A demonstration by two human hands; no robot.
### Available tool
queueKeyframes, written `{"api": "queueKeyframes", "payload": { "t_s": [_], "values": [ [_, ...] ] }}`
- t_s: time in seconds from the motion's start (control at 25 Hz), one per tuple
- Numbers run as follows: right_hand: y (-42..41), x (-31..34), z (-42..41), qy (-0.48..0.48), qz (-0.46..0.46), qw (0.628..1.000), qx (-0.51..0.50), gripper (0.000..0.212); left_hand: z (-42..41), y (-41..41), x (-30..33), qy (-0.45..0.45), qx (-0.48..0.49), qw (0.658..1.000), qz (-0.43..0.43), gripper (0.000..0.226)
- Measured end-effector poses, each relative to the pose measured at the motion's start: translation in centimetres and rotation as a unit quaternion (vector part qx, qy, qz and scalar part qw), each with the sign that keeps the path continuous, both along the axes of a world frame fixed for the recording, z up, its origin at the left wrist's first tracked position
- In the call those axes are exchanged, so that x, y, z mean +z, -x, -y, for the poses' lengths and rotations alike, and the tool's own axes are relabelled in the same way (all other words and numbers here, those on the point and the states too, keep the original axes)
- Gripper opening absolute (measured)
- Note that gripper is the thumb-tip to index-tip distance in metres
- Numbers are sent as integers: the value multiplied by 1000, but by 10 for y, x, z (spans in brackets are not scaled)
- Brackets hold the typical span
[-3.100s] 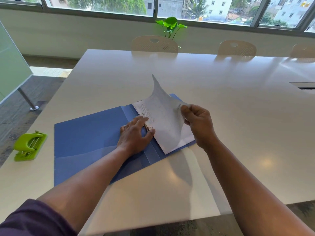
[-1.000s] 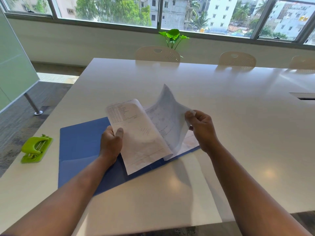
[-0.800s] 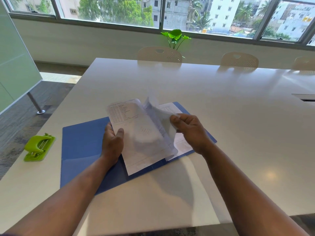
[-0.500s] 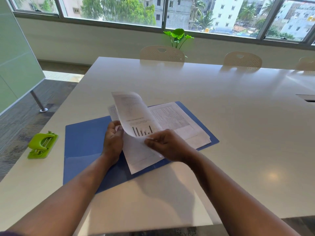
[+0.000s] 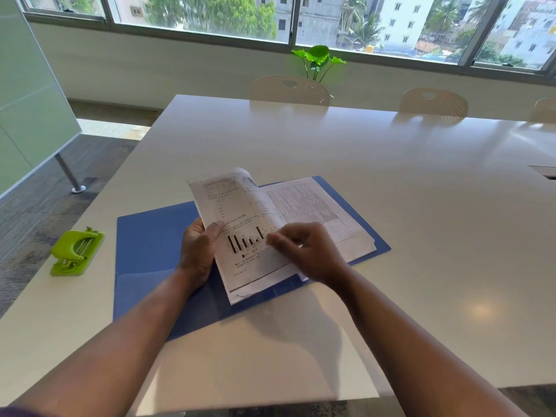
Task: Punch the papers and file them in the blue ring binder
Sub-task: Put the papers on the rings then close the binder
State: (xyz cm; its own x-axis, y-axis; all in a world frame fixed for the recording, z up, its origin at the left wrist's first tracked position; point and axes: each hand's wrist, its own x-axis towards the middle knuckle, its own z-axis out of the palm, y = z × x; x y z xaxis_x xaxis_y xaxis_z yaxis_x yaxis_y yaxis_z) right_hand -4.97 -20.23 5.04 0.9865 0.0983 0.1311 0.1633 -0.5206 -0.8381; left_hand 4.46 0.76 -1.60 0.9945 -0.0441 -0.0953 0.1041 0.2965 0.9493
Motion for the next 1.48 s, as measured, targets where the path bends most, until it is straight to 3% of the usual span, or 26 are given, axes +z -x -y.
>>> {"api": "queueKeyframes", "payload": {
  "t_s": [0.16,0.28,0.48,0.64,0.84,0.92,1.0,1.12,1.28,1.36,1.48],
  "values": [
    [-12,-4,48,56,65,965,-249,22,0,-3,-1,-19,11,1000,-5,25],
    [-18,-26,98,126,-69,928,-345,48,1,-3,-2,-33,20,999,3,25],
    [-16,-46,138,192,-182,887,-378,64,-1,-5,-4,-51,24,998,7,27],
    [-21,-51,146,202,-189,881,-383,58,-1,-4,-4,-60,24,998,9,26],
    [-24,-52,144,140,-186,888,-398,58,1,0,-2,-62,28,998,13,23],
    [-24,-50,142,117,-155,893,-406,48,1,0,-1,-60,26,998,15,23],
    [-23,-48,139,80,-105,897,-422,25,1,-1,-2,-61,27,998,14,21],
    [-20,-32,126,-62,-36,911,-407,18,0,-1,-2,-66,25,997,17,20],
    [-15,10,97,-277,-1,916,-289,16,1,1,0,-69,24,997,23,20],
    [-10,28,77,-296,16,932,-207,21,1,0,1,-68,28,997,24,23],
    [-5,41,46,-246,29,963,-107,19,3,2,4,-55,35,998,25,45]
  ]
}}
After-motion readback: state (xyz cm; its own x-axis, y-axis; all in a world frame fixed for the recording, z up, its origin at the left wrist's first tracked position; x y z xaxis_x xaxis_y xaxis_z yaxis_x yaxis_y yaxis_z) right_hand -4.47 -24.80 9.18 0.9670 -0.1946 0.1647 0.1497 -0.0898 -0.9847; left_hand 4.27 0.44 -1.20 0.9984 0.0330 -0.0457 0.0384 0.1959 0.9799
